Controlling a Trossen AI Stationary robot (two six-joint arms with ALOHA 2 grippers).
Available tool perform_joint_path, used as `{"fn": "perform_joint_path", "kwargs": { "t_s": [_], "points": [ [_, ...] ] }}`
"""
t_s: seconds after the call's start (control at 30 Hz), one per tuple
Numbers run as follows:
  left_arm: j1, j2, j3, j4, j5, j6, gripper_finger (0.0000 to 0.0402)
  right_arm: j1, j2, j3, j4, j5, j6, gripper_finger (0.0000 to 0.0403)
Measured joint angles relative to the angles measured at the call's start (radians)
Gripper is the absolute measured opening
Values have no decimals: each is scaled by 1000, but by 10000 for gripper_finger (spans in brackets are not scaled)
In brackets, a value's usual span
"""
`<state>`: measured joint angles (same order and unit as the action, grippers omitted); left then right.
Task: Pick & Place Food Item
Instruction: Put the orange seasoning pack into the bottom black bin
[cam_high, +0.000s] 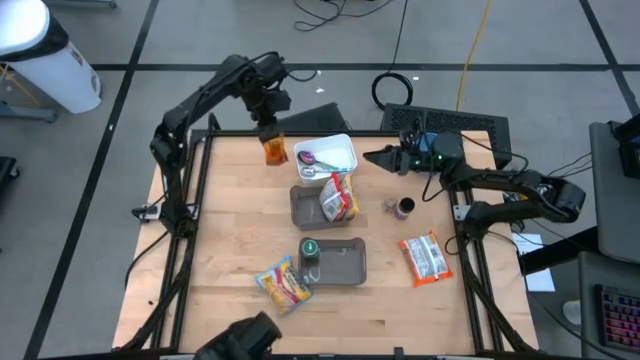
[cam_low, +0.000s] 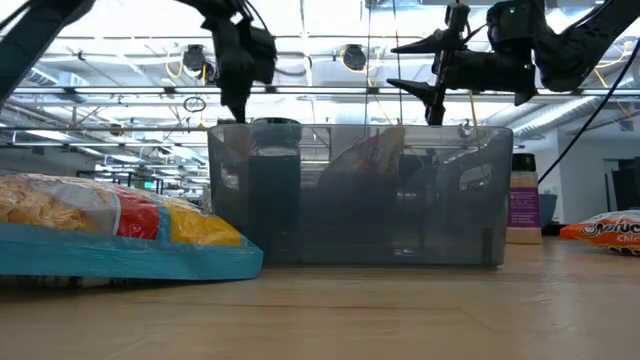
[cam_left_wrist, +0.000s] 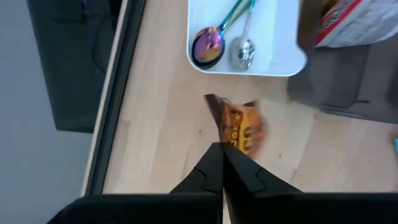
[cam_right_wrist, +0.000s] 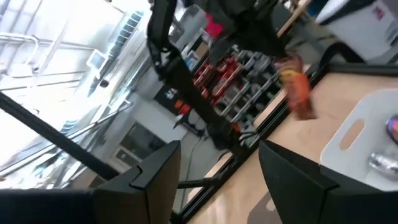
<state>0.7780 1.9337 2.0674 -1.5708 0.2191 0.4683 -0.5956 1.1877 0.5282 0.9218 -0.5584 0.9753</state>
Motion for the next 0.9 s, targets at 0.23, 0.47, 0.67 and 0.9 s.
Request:
{"fn": "perform_joint_path", "kwargs": {
  "t_s": [0.23, 0.47, 0.67, 0.9],
  "points": [
    [-86, -85, 0, 0, -1, -16, 0, 196, 1, 40, -125, 221, -170, 210],
    [-228, -122, 0, 0, 0, -36, 0, 364, 62, 322, -540, 376, -434, 210],
    [-341, -123, 0, 0, 25, -92, 0, 390, 187, 578, -742, 378, -616, 210],
    [-430, -128, 0, 1, 16, -200, 0, 382, 263, 645, -771, 380, -748, 210]
  ]
}}
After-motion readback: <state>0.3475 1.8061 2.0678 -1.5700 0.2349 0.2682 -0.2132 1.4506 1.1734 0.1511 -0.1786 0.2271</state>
